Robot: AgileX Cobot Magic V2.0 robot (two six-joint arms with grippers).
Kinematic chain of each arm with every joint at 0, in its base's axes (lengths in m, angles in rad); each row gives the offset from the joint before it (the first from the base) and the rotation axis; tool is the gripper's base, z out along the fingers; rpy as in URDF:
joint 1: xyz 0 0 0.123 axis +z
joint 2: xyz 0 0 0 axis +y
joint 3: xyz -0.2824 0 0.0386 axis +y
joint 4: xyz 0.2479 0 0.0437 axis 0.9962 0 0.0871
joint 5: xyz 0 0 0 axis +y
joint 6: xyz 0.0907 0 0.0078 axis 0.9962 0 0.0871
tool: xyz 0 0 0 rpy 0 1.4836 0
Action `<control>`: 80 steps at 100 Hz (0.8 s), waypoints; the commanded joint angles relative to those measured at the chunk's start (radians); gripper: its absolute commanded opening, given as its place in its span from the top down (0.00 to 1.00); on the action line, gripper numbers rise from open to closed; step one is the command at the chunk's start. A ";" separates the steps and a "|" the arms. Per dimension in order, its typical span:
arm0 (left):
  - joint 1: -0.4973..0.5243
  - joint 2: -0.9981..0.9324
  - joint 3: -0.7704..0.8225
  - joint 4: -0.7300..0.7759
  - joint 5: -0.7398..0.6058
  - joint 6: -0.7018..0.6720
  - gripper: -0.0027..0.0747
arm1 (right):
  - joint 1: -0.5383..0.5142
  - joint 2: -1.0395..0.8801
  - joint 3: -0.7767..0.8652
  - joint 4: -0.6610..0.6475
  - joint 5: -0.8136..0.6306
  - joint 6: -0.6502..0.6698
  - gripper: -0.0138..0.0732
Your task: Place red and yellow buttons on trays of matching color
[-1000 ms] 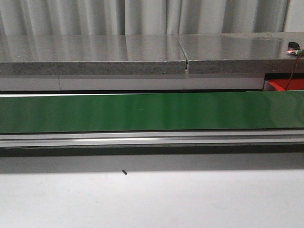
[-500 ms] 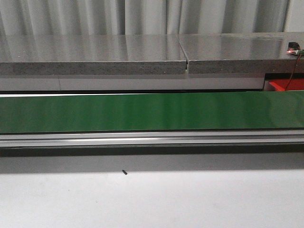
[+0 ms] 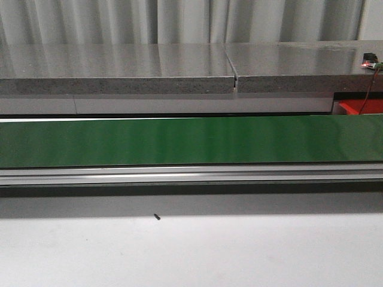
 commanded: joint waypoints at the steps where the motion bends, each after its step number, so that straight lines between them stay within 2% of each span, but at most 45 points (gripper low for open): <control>1: 0.009 -0.023 -0.030 -0.008 -0.026 -0.003 0.33 | -0.005 -0.019 -0.017 -0.012 -0.078 -0.003 0.91; 29: 0.030 0.011 -0.030 -0.015 -0.025 -0.001 0.34 | -0.005 -0.019 -0.017 -0.012 -0.078 -0.003 0.91; 49: 0.028 0.011 -0.030 -0.033 -0.034 0.024 0.59 | -0.005 -0.019 -0.017 -0.012 -0.078 -0.003 0.91; 60: 0.028 0.010 -0.030 -0.035 -0.040 0.024 0.69 | -0.005 -0.019 -0.017 -0.012 -0.078 -0.003 0.91; 67: 0.028 0.000 -0.030 -0.046 -0.045 0.031 0.73 | -0.005 -0.019 -0.017 -0.012 -0.078 -0.003 0.91; 80: 0.028 -0.045 -0.030 -0.051 -0.050 0.032 0.73 | -0.005 -0.019 -0.017 -0.012 -0.078 -0.003 0.91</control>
